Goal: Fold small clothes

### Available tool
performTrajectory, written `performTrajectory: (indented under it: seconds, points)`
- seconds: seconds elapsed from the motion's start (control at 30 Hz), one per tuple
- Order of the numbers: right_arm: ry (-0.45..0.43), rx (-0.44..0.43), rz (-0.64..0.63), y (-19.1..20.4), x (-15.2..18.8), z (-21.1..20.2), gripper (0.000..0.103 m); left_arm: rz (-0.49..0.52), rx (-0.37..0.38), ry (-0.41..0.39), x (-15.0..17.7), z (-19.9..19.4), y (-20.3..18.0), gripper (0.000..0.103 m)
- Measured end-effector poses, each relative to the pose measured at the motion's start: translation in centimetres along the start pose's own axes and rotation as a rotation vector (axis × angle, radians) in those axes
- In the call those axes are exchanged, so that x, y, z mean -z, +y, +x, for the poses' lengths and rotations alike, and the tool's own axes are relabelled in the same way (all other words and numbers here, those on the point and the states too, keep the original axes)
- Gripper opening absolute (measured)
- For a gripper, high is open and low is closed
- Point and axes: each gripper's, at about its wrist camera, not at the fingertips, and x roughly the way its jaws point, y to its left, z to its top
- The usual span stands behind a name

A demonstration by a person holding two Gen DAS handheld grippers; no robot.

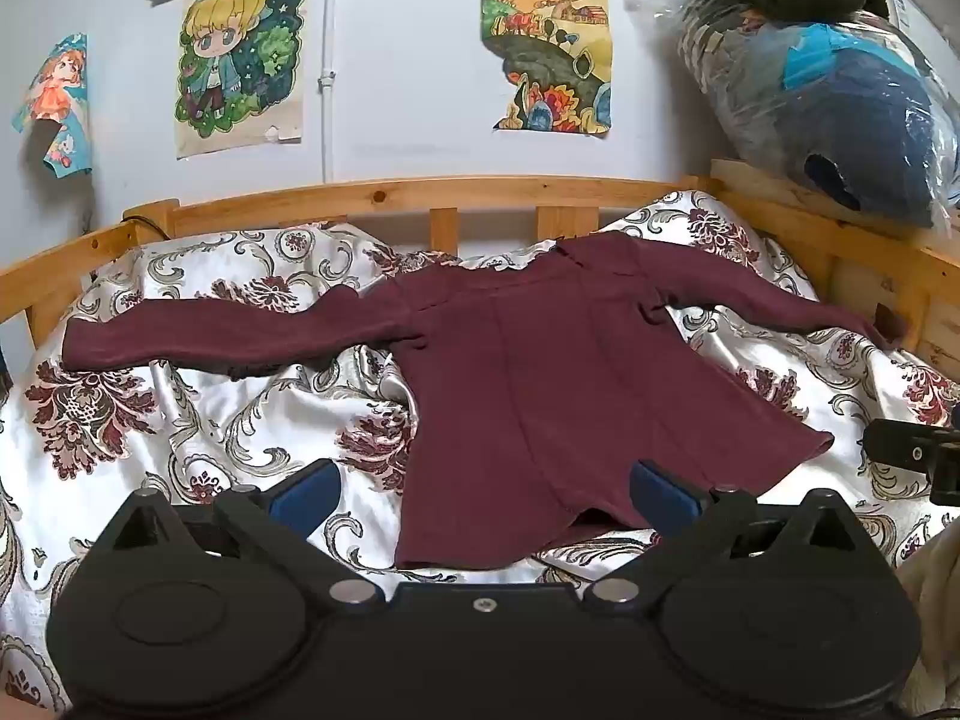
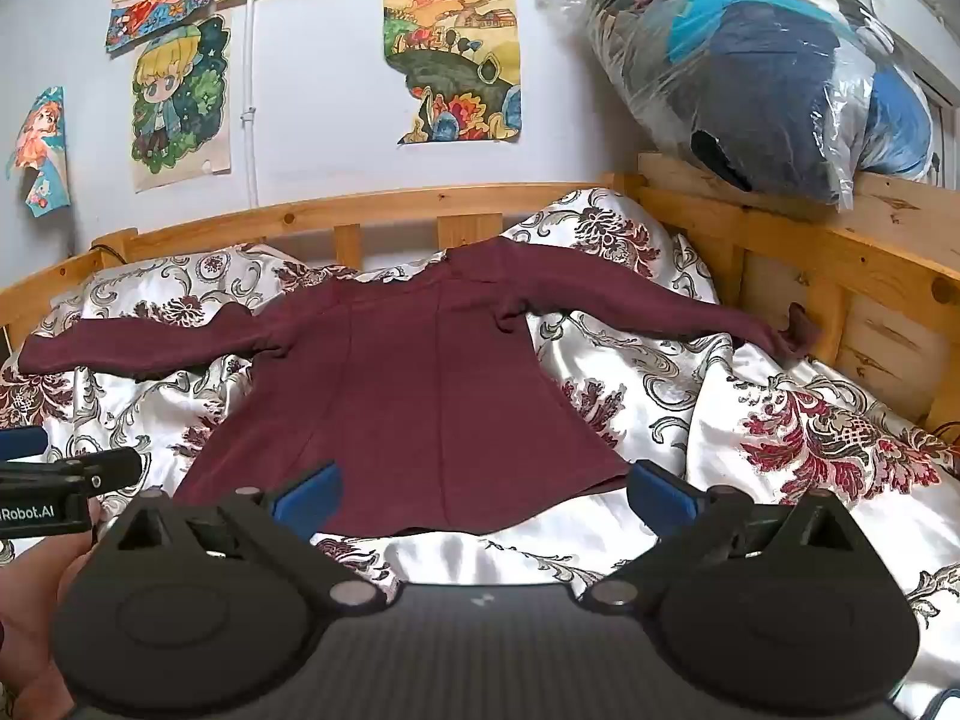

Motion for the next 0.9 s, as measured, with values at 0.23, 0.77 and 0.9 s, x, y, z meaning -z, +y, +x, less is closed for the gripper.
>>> performTrajectory:
  seconds: [0.23, 0.77, 0.9]
  points:
    - [-0.002, 0.0, 0.0, 0.0, 0.0, 0.0, 0.103, 0.011, -0.005, -0.001, 0.0, 0.0, 0.0, 0.102]
    - [0.0, 0.001, 0.0, -0.1, -0.1, 0.1, 0.103, 0.004, -0.007, 0.005, 0.3, -0.1, 0.6, 0.102]
    - [-0.003, -0.002, 0.001, -0.2, -0.1, 0.2, 0.103, -0.001, -0.004, 0.011, 0.2, 0.2, 1.1, 0.102]
